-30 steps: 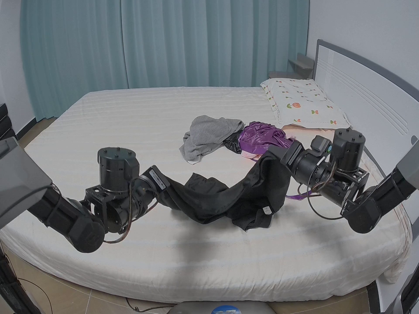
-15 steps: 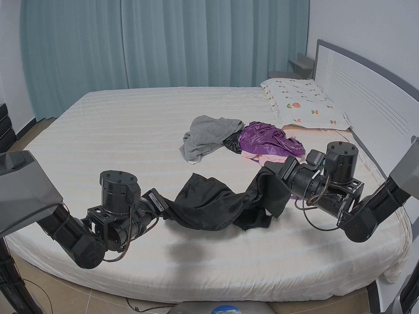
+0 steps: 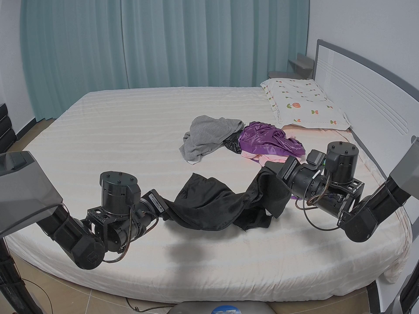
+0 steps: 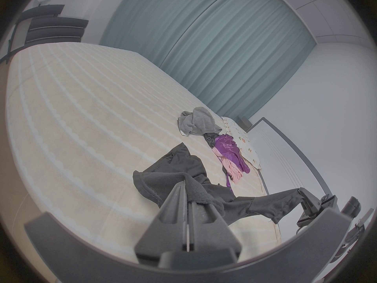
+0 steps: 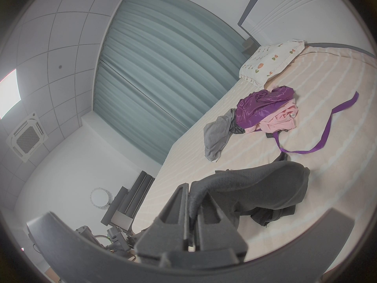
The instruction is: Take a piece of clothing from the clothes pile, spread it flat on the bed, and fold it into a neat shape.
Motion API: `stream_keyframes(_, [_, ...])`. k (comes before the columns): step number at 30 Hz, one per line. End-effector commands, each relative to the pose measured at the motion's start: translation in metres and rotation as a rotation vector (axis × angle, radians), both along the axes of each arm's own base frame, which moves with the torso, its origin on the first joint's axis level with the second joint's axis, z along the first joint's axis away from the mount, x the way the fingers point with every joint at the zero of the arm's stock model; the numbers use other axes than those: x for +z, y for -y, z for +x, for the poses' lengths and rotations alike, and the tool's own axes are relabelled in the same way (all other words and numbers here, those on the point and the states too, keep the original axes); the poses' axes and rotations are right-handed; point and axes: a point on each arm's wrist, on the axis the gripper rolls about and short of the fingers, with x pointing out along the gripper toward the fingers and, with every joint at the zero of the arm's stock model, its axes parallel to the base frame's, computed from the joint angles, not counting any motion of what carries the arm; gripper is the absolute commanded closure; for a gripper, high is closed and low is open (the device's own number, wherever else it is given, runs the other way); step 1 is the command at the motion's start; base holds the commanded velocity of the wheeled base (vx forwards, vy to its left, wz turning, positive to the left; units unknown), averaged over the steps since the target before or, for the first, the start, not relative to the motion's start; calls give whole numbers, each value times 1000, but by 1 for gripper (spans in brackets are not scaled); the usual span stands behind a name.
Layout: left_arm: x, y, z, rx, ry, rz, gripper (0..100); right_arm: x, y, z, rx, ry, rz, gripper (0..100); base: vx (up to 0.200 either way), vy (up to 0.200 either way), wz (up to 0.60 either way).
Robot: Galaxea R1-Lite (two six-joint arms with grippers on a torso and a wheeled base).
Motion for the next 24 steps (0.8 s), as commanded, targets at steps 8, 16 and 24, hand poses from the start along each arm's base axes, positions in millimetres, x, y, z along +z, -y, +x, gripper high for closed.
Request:
stream_keyframes(8, [-1, 0, 0, 1, -1, 4, 100, 0, 0, 0, 1, 0, 0, 100, -125, 0, 0])
stream_keyframes(16, [-2, 0, 0, 2, -5, 4, 100, 3, 1, -1, -7, 8, 2, 100, 0, 0, 0])
stream_keyframes(24, [3, 1, 1, 18, 18, 3, 100, 1, 2, 0, -10, 1, -2, 100, 0, 0, 0])
